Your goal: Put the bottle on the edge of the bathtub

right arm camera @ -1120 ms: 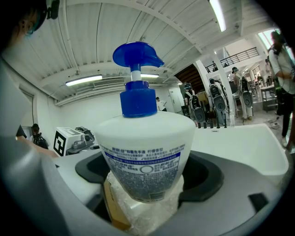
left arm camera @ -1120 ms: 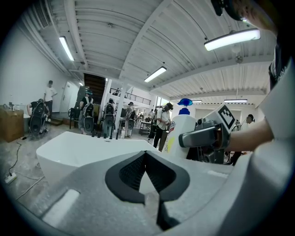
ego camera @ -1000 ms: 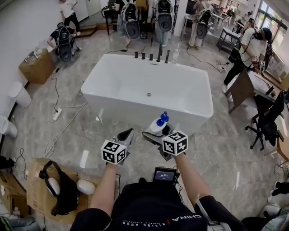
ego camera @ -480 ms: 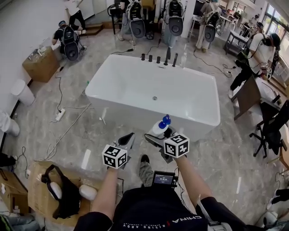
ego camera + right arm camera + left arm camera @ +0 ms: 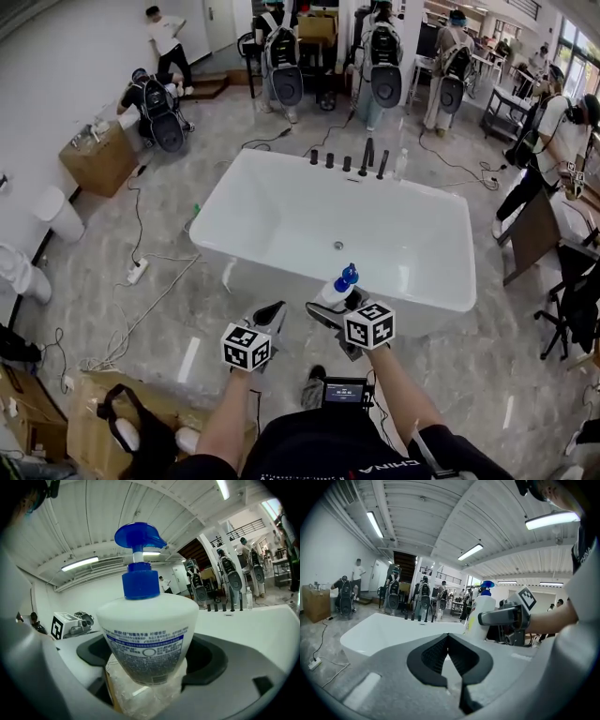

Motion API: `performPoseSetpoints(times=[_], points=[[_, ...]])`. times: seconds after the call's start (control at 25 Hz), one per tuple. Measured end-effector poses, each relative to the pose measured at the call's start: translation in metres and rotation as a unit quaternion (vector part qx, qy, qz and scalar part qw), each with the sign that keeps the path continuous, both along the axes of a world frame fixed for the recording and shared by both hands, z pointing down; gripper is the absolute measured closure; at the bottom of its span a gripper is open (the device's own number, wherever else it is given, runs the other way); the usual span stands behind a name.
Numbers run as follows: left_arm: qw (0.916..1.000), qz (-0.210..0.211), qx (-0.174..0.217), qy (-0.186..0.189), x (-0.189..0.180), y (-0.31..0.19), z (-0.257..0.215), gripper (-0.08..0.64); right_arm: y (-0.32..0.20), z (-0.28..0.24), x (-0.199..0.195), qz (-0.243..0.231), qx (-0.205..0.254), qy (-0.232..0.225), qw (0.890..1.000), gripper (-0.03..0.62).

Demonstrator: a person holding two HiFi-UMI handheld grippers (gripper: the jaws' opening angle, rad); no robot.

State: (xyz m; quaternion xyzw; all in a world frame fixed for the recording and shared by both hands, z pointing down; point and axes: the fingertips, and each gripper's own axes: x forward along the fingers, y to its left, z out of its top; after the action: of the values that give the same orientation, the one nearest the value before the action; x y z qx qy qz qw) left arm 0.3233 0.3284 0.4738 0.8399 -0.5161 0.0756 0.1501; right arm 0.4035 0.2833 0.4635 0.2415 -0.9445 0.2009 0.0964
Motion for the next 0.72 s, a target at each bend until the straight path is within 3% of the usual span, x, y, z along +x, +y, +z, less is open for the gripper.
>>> performPoseSetpoints(times=[0.36, 0.72], points=[[0.9998, -0.014, 0.013, -0.007, -0.028, -0.101, -0.023, 0.551, -0.100, -0.016, -0.024, -0.006, 0.013, -0.008, 1.000, 0.115], [0.9994, -0.034, 0.001, 0.007, -0.077, -0.155, -0.022, 0.551, -0.164, -0.005, -0.065, -0.004, -0.013, -0.006, 1.000, 0.115]])
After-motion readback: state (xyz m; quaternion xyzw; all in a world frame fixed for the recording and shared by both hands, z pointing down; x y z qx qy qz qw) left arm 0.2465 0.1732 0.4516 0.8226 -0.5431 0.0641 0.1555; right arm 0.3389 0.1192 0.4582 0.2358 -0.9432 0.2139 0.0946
